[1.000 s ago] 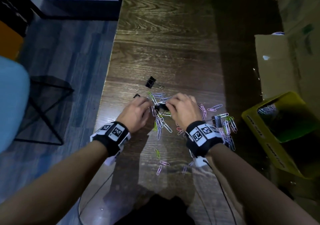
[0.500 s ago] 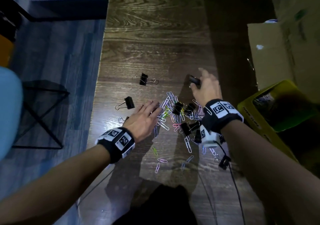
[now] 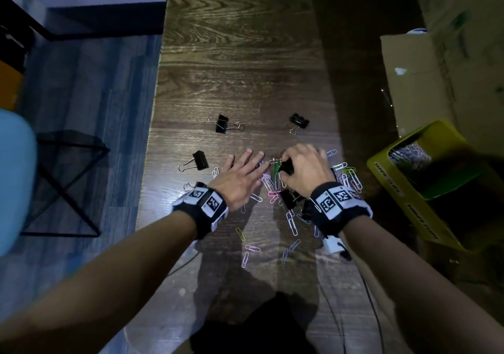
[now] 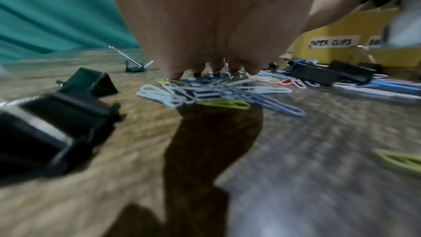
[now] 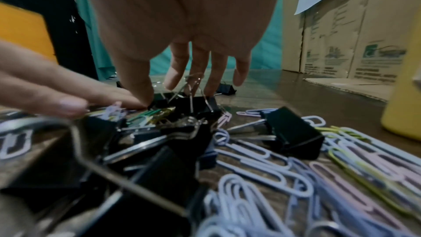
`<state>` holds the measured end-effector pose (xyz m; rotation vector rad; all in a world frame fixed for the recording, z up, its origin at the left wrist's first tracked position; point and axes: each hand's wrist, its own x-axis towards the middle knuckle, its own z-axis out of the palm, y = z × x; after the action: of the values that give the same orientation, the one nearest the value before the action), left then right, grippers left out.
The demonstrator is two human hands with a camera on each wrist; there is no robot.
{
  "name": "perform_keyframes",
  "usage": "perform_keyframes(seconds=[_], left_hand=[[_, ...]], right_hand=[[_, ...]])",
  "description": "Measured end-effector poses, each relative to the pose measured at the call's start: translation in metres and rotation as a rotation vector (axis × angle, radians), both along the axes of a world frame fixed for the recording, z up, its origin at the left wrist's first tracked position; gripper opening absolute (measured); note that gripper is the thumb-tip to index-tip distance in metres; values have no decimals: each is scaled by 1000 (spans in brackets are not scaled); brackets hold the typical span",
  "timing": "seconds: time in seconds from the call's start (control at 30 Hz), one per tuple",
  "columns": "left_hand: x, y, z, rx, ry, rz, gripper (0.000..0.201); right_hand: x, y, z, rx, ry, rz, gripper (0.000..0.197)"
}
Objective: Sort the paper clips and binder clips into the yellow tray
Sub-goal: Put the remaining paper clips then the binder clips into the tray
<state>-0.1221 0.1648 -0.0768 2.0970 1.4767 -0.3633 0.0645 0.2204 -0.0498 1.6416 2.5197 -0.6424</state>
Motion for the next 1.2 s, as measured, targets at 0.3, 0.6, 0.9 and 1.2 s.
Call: perform_keyframes(seconds=[0.3,0.6,0.9,1.2], left_hand=[[14,-82,0,19,-15,-11,55],[17,-73,-7,93,-7,349,60],[25,-123,-2,206,-248,36,46],[51,-110,-10,21,4,46,66]], right_hand=[[11,-7,6,74,85,-123,33],[6,-119,19,-202,272,133,23],[37,-176,-12,-135,124,-154,40],[24,-177,-16,-64,40,-217,67]])
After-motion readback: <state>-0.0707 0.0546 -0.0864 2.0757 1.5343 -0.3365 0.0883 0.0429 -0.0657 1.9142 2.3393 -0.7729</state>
